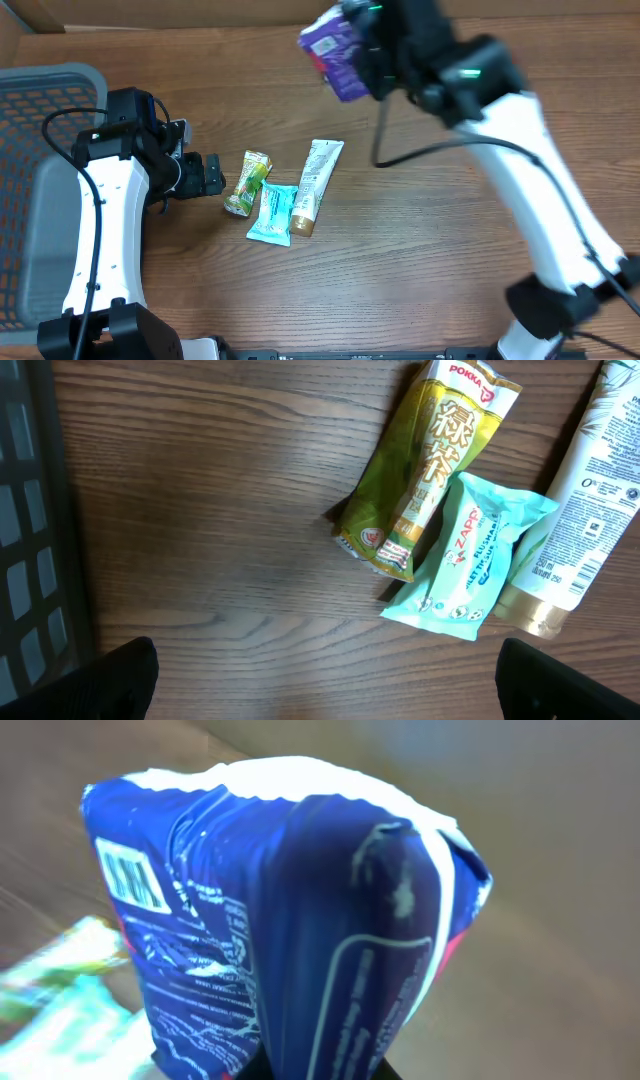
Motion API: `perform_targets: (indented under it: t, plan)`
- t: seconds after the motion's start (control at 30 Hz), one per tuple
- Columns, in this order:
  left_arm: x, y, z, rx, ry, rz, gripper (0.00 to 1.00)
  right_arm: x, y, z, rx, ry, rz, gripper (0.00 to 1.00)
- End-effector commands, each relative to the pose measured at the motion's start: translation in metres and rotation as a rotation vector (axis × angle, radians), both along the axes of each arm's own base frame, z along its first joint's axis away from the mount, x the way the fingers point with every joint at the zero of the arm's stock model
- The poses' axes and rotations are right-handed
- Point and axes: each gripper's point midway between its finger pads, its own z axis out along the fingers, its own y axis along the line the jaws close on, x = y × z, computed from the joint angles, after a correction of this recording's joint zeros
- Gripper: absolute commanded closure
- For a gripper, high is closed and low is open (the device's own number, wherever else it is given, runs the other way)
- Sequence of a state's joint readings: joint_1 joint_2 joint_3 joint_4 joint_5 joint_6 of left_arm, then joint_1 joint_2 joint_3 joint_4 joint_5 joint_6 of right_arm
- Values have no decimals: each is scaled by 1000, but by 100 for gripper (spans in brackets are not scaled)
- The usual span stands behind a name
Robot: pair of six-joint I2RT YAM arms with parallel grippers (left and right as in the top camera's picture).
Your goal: Scan the item barcode
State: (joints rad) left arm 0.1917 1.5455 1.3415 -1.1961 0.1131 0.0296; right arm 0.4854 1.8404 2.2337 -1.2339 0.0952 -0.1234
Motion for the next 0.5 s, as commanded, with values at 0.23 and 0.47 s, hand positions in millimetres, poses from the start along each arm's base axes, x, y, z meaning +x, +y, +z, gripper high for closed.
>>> perform_targets:
  t: [0.23,0.47]
  plan:
    - [2,0,0,-6,-4,-13,0,-12,-183,-56,378,425,-800,96]
    - [2,0,0,-6,-4,-13,0,-23,-242,-159,492,646,-955,96]
